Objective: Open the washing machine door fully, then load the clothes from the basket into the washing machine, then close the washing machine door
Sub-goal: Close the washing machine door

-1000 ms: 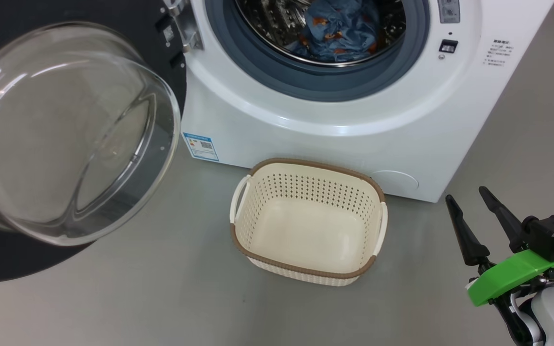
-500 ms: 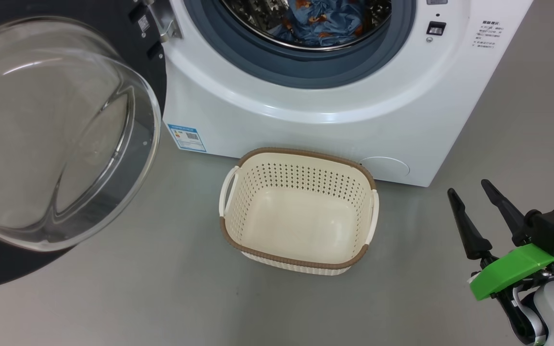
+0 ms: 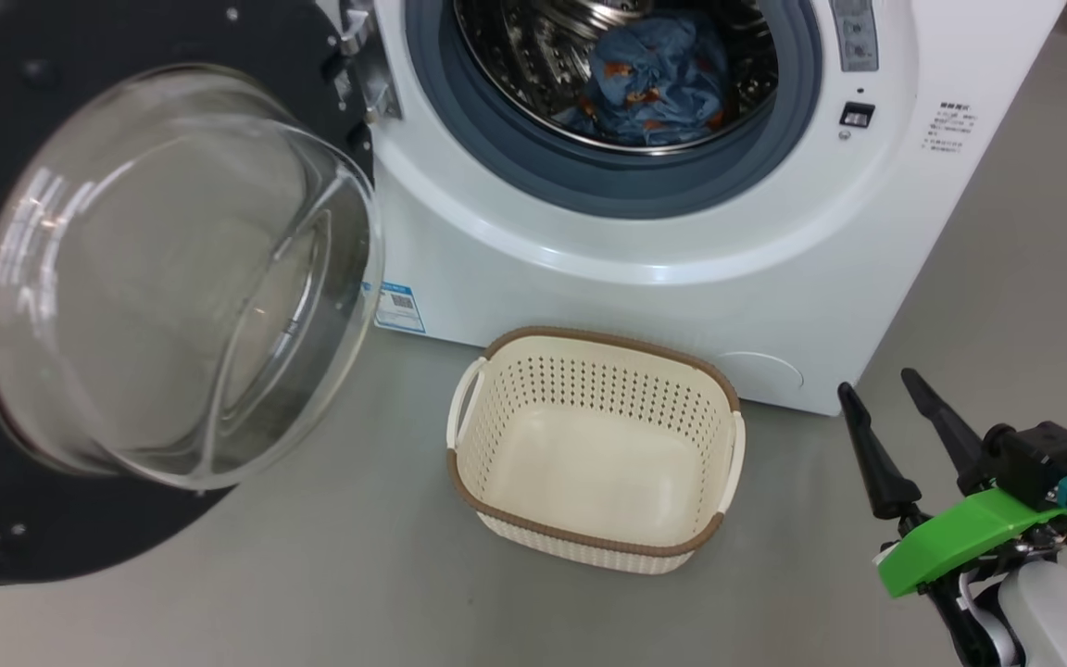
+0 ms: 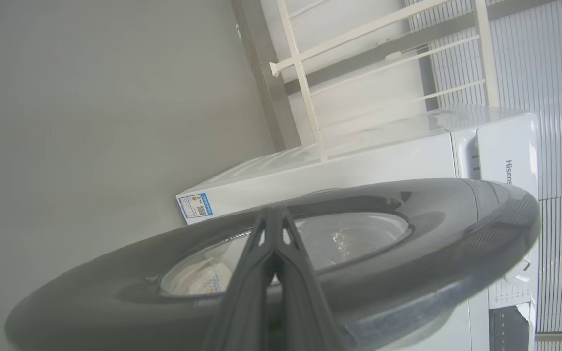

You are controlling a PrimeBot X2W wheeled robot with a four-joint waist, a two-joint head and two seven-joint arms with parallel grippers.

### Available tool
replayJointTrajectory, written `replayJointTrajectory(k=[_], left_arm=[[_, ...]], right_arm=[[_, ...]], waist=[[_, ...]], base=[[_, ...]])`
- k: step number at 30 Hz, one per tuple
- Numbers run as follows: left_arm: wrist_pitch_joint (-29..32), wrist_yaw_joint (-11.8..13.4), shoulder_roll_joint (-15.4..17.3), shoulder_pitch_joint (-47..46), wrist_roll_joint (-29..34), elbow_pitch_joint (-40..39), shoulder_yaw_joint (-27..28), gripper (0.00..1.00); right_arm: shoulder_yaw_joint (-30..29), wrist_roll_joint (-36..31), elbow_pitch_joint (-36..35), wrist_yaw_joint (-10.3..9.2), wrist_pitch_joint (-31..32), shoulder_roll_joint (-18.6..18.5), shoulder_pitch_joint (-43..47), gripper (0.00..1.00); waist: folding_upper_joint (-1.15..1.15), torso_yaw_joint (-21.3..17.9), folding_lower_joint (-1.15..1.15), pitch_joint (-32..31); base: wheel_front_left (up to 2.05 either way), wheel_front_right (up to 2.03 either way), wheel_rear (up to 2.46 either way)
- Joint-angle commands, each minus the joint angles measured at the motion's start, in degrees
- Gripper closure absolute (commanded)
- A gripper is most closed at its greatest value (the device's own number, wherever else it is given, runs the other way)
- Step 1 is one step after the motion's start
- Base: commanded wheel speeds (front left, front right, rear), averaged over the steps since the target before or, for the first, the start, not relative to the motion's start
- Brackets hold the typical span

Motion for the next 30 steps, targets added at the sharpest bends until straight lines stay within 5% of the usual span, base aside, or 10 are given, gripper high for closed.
replayJointTrajectory(k=[1, 12, 30], left_arm=[[2.86, -0.64, 1.46, 1.56, -0.24, -2.74, -0.50, 1.00], [11.45, 2.12, -3.96, 6.95, -3.46, -15.71, -1.87, 1.00], [20.73, 18.06, -17.19, 18.72, -7.12, -52.43, -7.98, 1.00]], right_arm=[[0.87, -0.08, -0.92, 0.25, -0.46, -0.20, 0.60, 0.00], [0.51, 0.16, -0.49, 0.25, -0.46, 1.96, 2.26, 0.00], [-0.97, -0.07, -0.97, 0.25, -0.46, 4.72, 3.67, 0.00]], waist=[[0.00, 0.88, 0.00, -1.47], [0.00, 0.68, 0.00, -4.66], [0.00, -5.30, 0.00, -6.93]], base=[[0.00, 0.00, 0.00], [0.00, 0.00, 0.00], [0.00, 0.00, 0.00]])
